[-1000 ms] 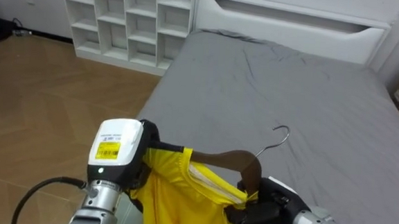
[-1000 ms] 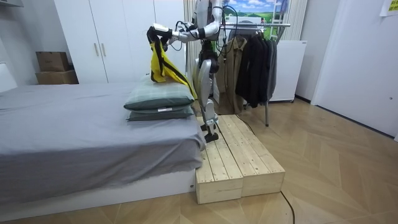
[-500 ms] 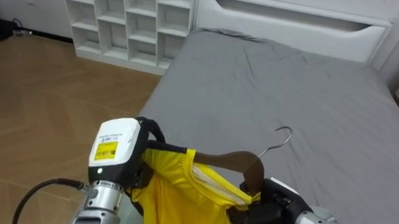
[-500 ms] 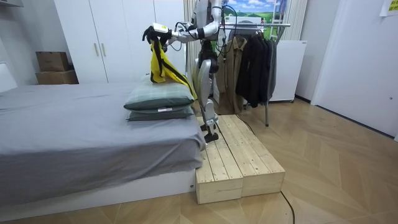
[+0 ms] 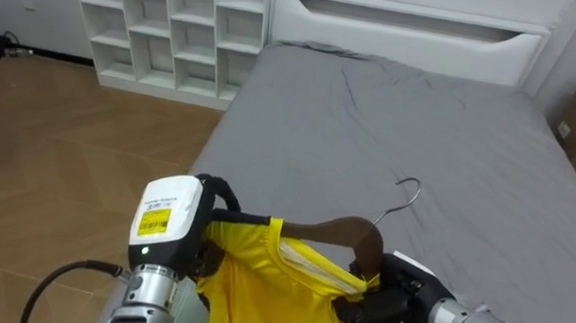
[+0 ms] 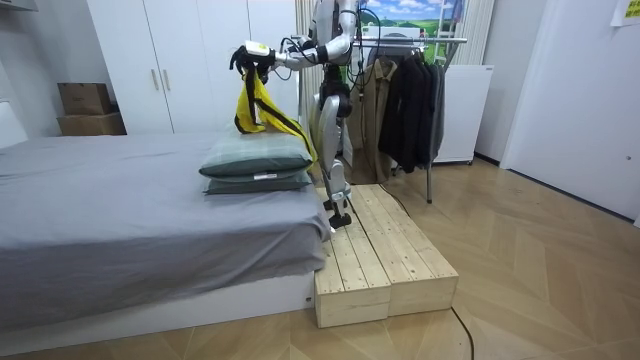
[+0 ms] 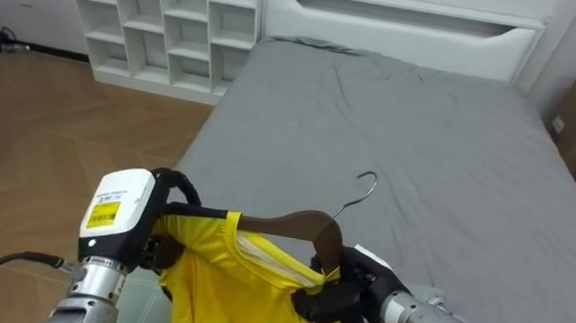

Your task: Hang clothes

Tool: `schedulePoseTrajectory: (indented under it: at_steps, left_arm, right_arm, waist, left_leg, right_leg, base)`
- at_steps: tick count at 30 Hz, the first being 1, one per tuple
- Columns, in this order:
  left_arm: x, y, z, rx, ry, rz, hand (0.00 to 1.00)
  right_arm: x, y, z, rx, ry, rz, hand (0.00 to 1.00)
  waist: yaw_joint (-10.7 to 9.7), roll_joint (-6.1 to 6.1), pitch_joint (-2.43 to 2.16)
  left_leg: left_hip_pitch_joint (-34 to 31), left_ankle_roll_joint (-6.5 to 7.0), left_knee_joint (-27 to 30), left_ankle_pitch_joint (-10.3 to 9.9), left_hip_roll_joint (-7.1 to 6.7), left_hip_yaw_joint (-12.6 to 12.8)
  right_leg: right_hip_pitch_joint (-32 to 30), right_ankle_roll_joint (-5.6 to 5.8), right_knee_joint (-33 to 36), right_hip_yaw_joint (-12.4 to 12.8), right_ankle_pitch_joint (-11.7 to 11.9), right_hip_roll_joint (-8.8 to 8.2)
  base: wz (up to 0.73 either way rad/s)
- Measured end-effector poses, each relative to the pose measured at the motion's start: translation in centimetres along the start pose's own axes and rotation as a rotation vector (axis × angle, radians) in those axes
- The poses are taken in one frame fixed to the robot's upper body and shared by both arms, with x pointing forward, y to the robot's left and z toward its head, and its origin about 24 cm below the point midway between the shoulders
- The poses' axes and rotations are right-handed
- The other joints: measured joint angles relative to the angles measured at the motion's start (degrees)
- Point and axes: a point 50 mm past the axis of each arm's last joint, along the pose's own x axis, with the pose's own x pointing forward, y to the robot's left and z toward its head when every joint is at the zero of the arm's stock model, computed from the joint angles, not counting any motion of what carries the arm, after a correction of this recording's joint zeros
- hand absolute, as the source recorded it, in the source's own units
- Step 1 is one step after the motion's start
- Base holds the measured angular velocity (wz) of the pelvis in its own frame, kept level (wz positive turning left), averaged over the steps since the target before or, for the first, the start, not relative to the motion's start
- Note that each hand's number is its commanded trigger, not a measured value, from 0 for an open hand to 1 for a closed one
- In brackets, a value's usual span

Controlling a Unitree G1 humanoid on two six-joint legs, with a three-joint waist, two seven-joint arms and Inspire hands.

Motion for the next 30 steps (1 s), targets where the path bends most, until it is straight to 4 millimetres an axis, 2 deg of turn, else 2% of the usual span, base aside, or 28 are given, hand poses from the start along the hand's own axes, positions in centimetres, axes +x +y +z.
schedulePoseTrajectory:
  at_steps: [27,30]
  left_arm:
    - [0.1,0.5,-0.9,-0.045,0.033,0.003,0.0]
    - [0.1,0.5,-0.7,-0.051,0.029,0.003,0.0]
  right_arm:
    - [-0.5,-0.8,0.0,-0.019,0.012,-0.023,1.0]
    - [-0.6,-1.1,-0.1,-0.026,0.017,-0.035,1.0]
  waist:
    - [-0.12,0.38,-0.12]
    - [-0.25,0.59,-0.24]
  left_leg:
    - [0.45,0.02,0.33,-0.01,-0.02,-0.19]
    - [0.16,0.03,0.55,-0.01,-0.06,-0.35]
  right_leg:
    - [0.9,0.0,0.05,-0.01,0.0,0.01]
    - [0.82,0.01,0.05,-0.07,0.0,-0.02]
  base:
    - [0.0]
    - [0.02]
